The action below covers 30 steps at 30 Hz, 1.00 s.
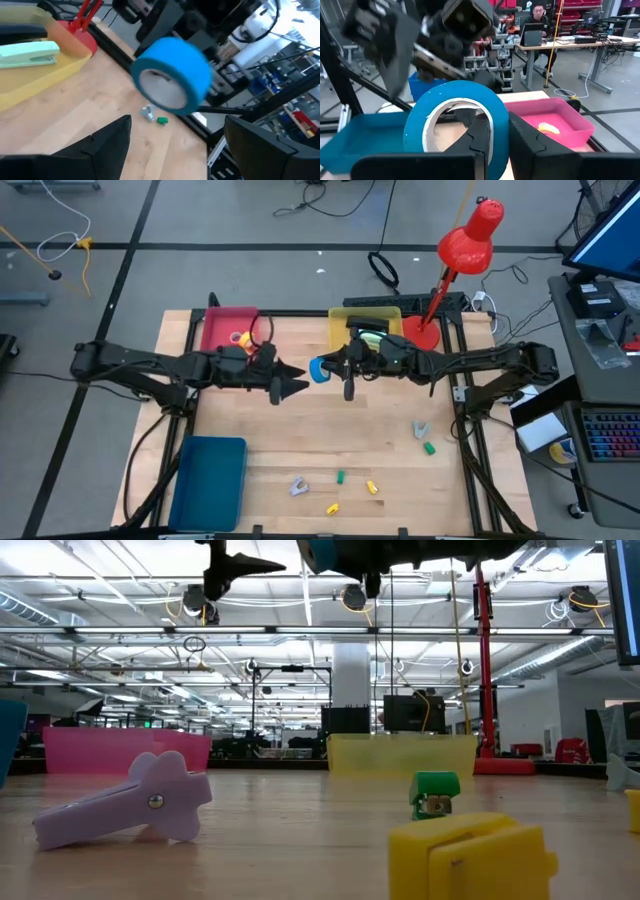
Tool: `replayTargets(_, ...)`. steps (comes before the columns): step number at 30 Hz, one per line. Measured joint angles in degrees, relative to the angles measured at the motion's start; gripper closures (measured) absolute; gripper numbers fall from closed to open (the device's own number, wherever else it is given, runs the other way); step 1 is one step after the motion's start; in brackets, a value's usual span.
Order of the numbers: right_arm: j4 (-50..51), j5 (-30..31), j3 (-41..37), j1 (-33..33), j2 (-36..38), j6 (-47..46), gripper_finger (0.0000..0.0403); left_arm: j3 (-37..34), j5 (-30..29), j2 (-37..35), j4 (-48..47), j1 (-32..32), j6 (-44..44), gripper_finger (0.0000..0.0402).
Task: Pick and place Stapler, Stapler remover, tape
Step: Put the blue tape into the pink bin
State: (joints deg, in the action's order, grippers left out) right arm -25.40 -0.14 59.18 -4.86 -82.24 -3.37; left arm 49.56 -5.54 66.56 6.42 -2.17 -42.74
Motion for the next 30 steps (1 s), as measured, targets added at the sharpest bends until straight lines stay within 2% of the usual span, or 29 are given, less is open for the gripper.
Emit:
replayTargets(10, -0.4, 0.0, 0.0, 0.0, -0.5, -1.7, 0.0371, 0.0, 3.5, 7.0, 12.3, 0.0, -0.7, 0.0089)
replayTargets(18, 0.3, 0.0, 0.0, 0.1, -0.4, -2.0, 0.0371, -0.1, 3.6, 7.9, 14.2, 0.3, -0.6, 0.0101)
replayTargets(21, 0.1, 0.1, 0.0, 0.5, -0.3, -2.9, 0.0371, -0.1, 3.3, 7.9, 14.5, 0.3, -0.2, 0.0138)
replayTargets(30, 0.4, 0.3, 0.0, 0.8, -0.6, -6.0, 0.0371, 0.0, 0.2, 8.0, 15.7, 0.3, 1.8, 0.0305)
